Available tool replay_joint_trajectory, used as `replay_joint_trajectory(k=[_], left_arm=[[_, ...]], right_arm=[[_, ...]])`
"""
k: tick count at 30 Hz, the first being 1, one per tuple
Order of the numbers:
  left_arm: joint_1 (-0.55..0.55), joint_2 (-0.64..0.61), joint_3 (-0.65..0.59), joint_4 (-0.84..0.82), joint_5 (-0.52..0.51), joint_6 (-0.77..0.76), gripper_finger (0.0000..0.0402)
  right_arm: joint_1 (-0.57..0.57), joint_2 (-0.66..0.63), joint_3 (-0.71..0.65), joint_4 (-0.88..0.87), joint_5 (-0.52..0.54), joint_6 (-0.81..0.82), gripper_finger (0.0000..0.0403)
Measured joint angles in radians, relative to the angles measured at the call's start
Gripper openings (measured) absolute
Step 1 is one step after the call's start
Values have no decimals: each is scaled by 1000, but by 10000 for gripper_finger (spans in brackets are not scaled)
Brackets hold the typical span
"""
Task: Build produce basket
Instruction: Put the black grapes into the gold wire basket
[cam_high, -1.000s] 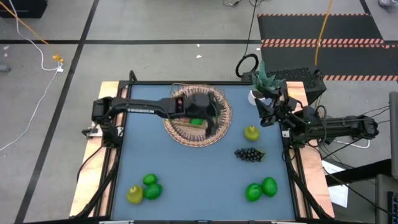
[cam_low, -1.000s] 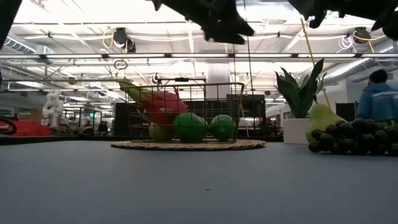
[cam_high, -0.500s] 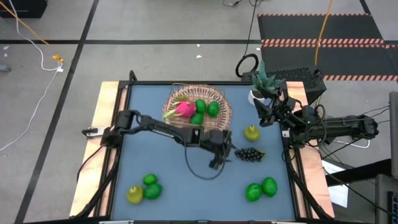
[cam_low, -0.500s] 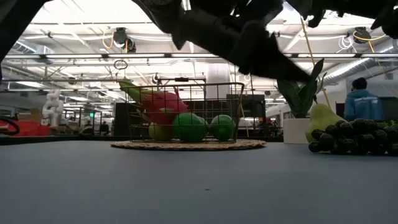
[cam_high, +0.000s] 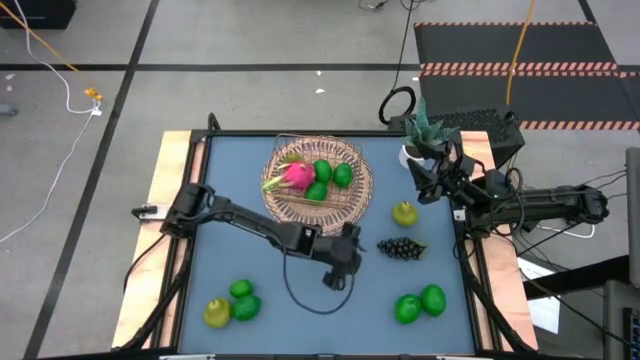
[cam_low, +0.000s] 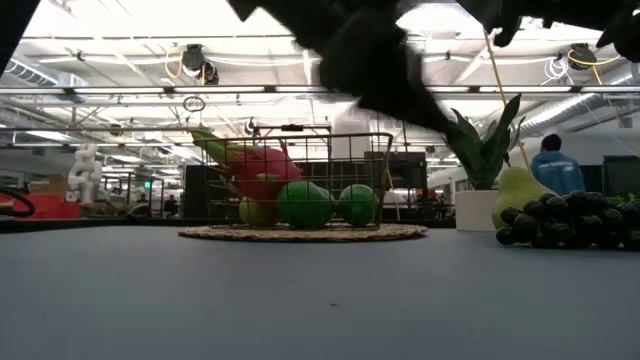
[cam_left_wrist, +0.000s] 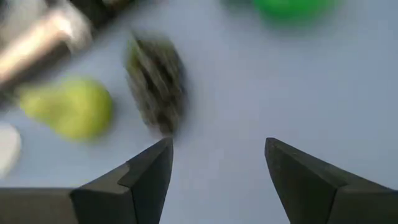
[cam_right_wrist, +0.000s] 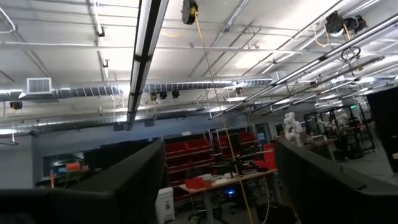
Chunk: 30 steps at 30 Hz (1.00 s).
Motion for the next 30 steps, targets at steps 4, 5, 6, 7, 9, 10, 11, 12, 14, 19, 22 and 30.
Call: replay_joint_trajectory(k=[4, 5, 6, 7, 9, 10, 11, 12, 14, 19, 22, 30], left_arm=[[31, 69, 2, 300, 204, 0, 255], [37, 92, 2, 371, 250, -5, 255], [44, 116, 1, 423, 288, -8, 255], [50, 137, 0, 478, 320, -9, 255], [60, 176, 8, 548, 371, -8, 255], [64, 194, 19, 570, 383, -8, 255], [67, 210, 26, 571, 387, -14, 255], [70, 225, 36, 566, 388, -28, 255], [75, 255, 55, 563, 389, -55, 255], [78, 265, 93, 573, 327, -74, 276], [84, 266, 96, 571, 255, -26, 308], [143, 351, 110, 643, 237, -61, 371]], right_arm=[[0, 0, 0, -25, -2, 18, 297], [0, 0, 0, -39, -2, 18, 297], [0, -2, 0, -53, 1, 15, 297], [0, -3, 0, -63, 4, 14, 297], [0, -5, 1, -83, 4, 15, 297], [0, -7, 1, -94, 4, 18, 297], [0, -8, 1, -105, 4, 25, 297], [0, -9, 1, -117, 4, 31, 297], [0, -13, 1, -143, 5, 46, 297], [0, -13, 1, -179, 6, 56, 297], [0, -13, 1, -191, 5, 85, 297], [2, -13, 1, -292, -32, 218, 297]])
